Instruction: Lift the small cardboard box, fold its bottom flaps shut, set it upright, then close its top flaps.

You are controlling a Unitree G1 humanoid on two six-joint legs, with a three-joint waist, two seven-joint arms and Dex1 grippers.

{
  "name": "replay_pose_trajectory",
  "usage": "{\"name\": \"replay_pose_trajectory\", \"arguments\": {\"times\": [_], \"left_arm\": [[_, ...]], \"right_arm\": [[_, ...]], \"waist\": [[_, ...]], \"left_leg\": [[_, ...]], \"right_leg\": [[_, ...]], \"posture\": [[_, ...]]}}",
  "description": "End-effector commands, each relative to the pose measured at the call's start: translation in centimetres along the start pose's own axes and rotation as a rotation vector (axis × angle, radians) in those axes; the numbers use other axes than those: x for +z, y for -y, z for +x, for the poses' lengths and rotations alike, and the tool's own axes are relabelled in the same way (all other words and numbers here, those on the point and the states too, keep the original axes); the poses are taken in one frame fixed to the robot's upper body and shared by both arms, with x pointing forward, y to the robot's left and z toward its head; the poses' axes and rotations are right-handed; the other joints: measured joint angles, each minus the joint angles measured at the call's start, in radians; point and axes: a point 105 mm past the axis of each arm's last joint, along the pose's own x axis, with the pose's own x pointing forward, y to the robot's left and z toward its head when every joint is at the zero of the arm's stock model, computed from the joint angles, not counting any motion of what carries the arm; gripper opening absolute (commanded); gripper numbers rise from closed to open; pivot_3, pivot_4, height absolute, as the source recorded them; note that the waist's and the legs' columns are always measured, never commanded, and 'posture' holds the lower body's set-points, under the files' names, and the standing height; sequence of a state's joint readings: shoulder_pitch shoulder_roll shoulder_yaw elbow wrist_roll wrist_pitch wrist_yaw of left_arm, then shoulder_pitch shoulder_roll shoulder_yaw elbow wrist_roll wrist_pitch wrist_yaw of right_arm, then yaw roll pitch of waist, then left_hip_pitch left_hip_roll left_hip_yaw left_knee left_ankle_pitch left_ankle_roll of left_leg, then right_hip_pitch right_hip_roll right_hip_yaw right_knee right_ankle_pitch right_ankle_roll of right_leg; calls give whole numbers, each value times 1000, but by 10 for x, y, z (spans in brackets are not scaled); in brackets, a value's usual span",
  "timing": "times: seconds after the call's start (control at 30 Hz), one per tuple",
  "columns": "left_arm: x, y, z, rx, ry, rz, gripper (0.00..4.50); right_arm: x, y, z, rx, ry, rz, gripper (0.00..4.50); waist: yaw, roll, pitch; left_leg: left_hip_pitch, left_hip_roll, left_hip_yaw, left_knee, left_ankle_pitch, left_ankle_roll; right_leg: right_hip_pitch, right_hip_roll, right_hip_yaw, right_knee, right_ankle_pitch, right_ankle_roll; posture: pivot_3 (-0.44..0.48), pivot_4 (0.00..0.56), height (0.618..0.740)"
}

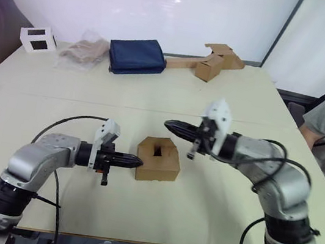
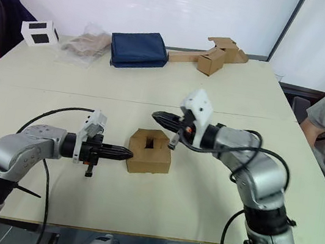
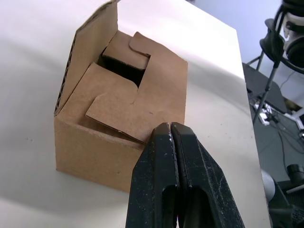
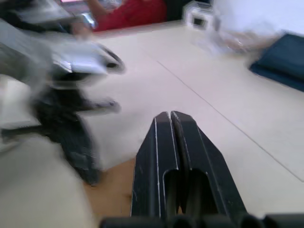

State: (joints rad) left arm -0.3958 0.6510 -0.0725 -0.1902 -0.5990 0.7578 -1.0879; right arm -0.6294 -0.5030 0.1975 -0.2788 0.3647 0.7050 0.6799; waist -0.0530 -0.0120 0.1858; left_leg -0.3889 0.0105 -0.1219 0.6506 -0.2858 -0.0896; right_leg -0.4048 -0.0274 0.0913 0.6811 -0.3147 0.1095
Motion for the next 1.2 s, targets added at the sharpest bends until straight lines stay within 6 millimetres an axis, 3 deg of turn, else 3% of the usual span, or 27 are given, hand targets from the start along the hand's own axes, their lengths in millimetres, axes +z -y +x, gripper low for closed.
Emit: {"name": "replay_pose_trajectory", "arguments": {"times": [0.03, 0.33, 0.5, 0.73, 0.93, 1.2], "left_arm": [[-2, 0, 2, 4, -9, 5, 22], [-2, 0, -2, 32, 6, -11, 22], [12, -3, -7, 44, 76, -35, 22], [26, -7, -4, 54, 133, -39, 22], [19, -26, 11, 136, 82, 39, 22], [16, -36, 20, 138, 88, 48, 22]], "right_arm": [[-20, 2, 7, -18, -71, -42, 0], [-22, -22, -6, 104, -82, -29, 0], [-27, -29, -7, 119, -96, -23, 0], [-30, -31, -4, 117, -100, -25, 0], [-27, -30, -3, 109, -91, -28, 0], [-21, -30, -5, 94, -65, -36, 0]], "waist": [[5, 0, 0], [8, 0, 0], [8, 0, 0], [8, 0, 0], [8, 0, 0], [8, 0, 0]], "left_leg": [[-1, 0, 0, 0, 0, 0], [-1, 0, 0, 0, 0, 0], [-1, 0, 0, 0, 0, 0], [-1, 0, 0, 0, 0, 0], [-1, 0, 0, 0, 0, 0], [-1, 0, 0, 0, 0, 0]], "right_leg": [[0, 0, 0, 0, 0, 0], [0, 0, 0, 0, 0, 0], [0, 0, 0, 0, 0, 0], [0, 0, 0, 0, 0, 0], [0, 0, 0, 0, 0, 0], [0, 0, 0, 0, 0, 0]], "posture": [[0, 150, 740], [0, 150, 740], [0, 150, 740], [0, 150, 740], [0, 150, 740], [0, 150, 740]]}}
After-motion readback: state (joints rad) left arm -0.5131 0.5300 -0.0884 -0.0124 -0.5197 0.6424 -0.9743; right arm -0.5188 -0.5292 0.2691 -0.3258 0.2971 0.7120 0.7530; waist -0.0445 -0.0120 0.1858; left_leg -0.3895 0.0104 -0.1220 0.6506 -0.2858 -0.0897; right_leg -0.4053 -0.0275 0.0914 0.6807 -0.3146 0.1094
